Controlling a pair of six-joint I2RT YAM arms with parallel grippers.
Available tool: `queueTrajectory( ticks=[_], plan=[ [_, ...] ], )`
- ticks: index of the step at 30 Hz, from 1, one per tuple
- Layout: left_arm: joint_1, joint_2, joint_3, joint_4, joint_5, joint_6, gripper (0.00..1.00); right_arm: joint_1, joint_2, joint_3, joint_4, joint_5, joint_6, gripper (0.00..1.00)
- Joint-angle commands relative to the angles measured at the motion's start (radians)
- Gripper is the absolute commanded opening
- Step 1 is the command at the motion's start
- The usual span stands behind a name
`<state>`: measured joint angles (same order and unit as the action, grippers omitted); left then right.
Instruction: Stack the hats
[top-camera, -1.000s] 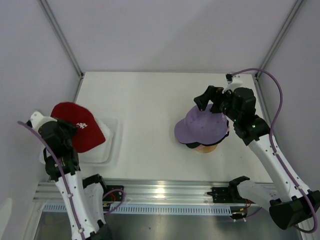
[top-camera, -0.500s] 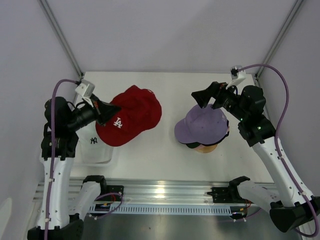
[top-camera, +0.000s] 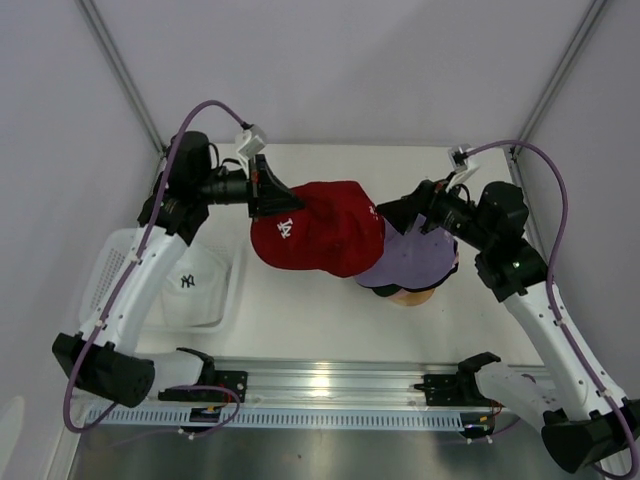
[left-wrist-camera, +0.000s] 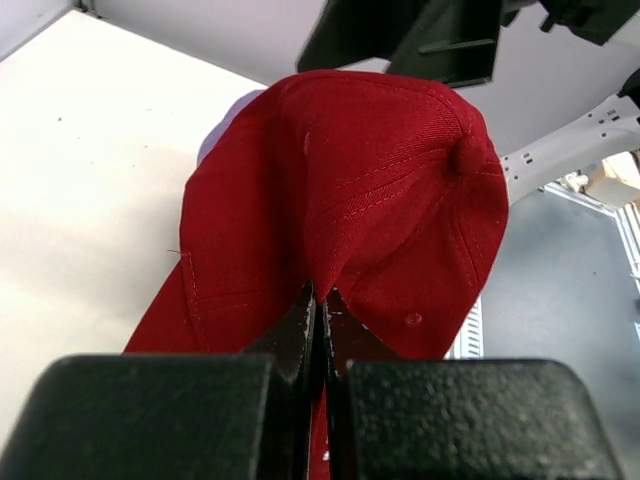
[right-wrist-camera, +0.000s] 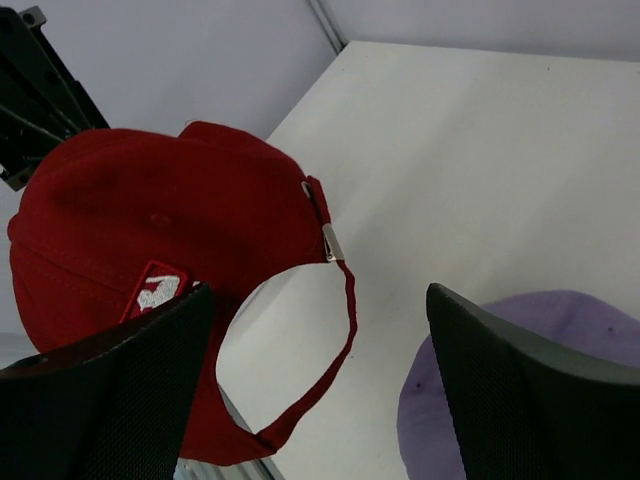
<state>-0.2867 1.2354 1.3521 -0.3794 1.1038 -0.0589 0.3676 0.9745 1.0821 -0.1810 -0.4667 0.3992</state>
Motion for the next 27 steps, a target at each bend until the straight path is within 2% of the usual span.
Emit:
queueTrajectory(
  ticks=[1, 5, 10, 15, 17, 24, 27],
  plan=[
    [-0.034, 0.051, 0.103, 0.079, 0.053, 0.028, 0.01, 0.005, -0.088, -0.002, -0.067, 0.043, -0.01, 0.88],
    [-0.063, 0.096, 0.12, 0.172, 0.05, -0.024, 0.01, 0.002, -0.128, -0.03, -0.147, 0.111, -0.028, 0.82],
    [-0.086, 0.15, 0.174, 0.137, 0.056, -0.007, 0.01, -0.039, -0.125, -0.07, -0.199, 0.211, -0.019, 0.76],
    [-0.095, 0.139, 0.159, 0.142, 0.053, 0.013, 0.01, -0.125, -0.112, -0.088, -0.18, 0.184, 0.041, 0.71],
    [-0.101, 0.138, 0.156, 0.151, 0.054, 0.013, 0.01, -0.166, -0.103, -0.09, -0.163, 0.126, 0.055, 0.69],
    [-0.124, 0.165, 0.163, 0.157, 0.053, 0.014, 0.01, -0.179, -0.074, -0.093, -0.052, -0.022, 0.105, 0.66],
    [-0.126, 0.176, 0.17, 0.155, 0.047, 0.014, 0.01, -0.177, -0.079, -0.082, -0.063, -0.015, 0.115, 0.65]
  ],
)
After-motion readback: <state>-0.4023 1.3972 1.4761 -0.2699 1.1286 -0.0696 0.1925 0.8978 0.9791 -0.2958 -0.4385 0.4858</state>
